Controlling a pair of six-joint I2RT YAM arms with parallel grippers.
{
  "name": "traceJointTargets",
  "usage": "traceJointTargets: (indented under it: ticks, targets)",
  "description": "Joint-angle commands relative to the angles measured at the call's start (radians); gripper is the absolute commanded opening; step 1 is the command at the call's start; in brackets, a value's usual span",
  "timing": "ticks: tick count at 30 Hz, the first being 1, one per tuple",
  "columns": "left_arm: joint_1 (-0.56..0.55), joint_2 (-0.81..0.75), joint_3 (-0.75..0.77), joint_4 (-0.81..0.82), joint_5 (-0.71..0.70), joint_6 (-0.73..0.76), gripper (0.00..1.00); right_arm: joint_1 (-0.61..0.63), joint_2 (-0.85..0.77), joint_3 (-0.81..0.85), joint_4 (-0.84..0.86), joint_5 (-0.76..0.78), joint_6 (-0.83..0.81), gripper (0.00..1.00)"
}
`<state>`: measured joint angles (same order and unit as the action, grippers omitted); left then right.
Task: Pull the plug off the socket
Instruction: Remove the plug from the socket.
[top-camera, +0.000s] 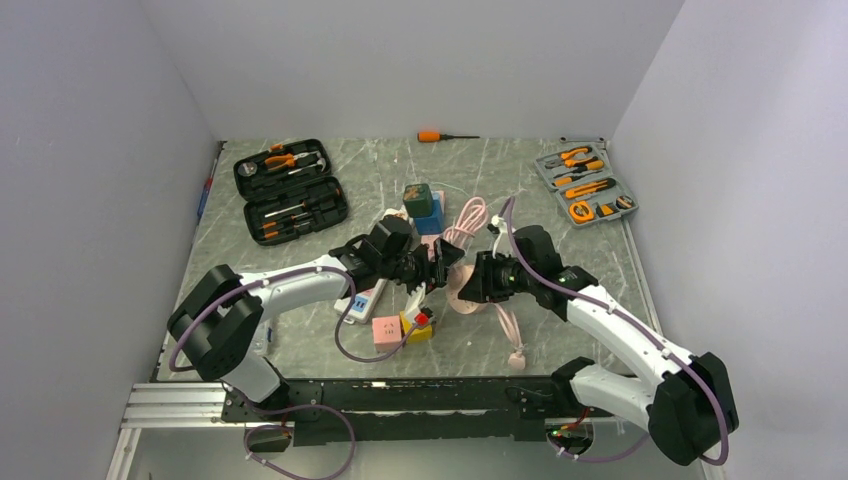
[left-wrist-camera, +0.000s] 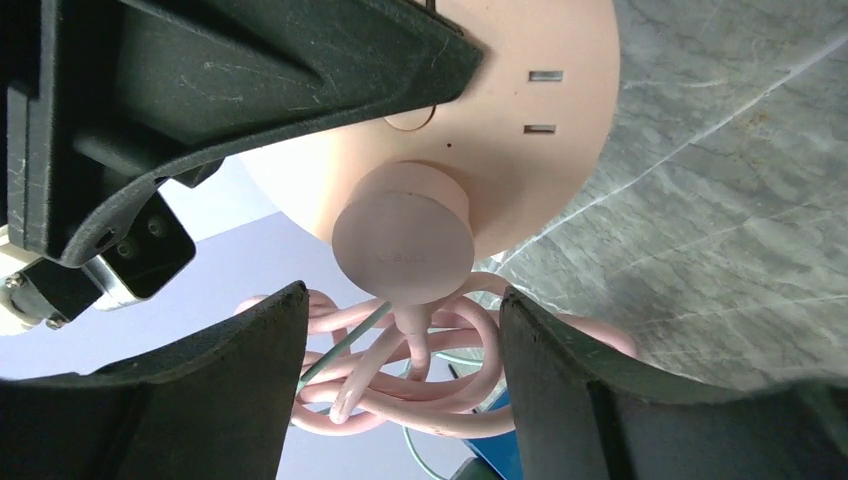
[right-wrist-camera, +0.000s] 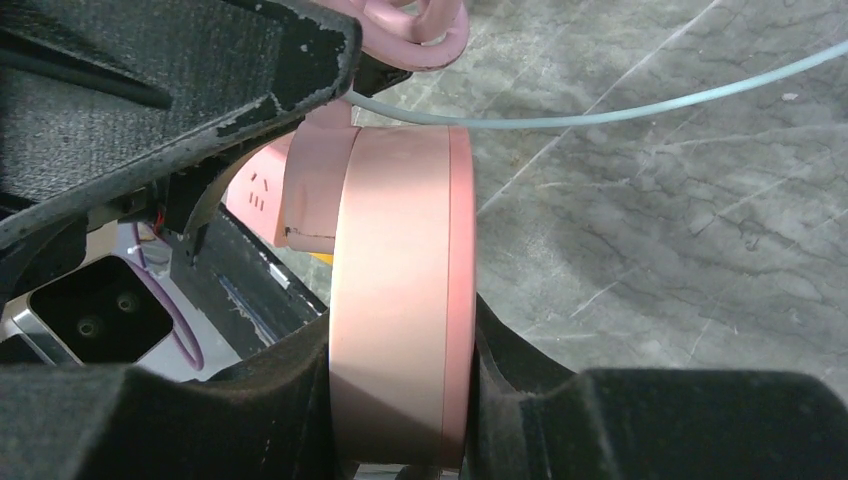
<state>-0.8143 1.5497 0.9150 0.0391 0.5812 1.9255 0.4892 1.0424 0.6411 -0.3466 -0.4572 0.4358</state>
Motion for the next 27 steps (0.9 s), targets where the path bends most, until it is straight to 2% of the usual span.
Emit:
traceJointTargets:
  ticks: [1,5,12,16,22,27]
  targets:
    - [0.011,0.007,0.029,-0.010,0.011,0.046,0.71,0.028,-0.038,0.075,0.090,-0.088,-0.012,0.00]
    - [0.001,0.015,0.036,-0.013,0.018,0.057,0.57,0.046,-0.008,0.108,0.111,-0.089,-0.004,0.00]
    - [-0.001,0.044,0.045,-0.004,0.011,0.054,0.17,0.075,0.026,0.147,0.150,-0.099,0.013,0.00]
    - [-0.005,0.052,0.061,-0.012,-0.012,0.038,0.00,0.087,0.025,0.133,0.155,-0.089,0.014,0.00]
    - [-0.005,0.042,0.059,0.003,-0.005,0.006,0.00,0.086,0.026,0.105,0.160,-0.059,0.014,0.00]
    - [-0.004,0.001,0.050,0.026,0.012,-0.059,0.00,0.075,0.070,0.089,0.112,0.085,0.009,0.00]
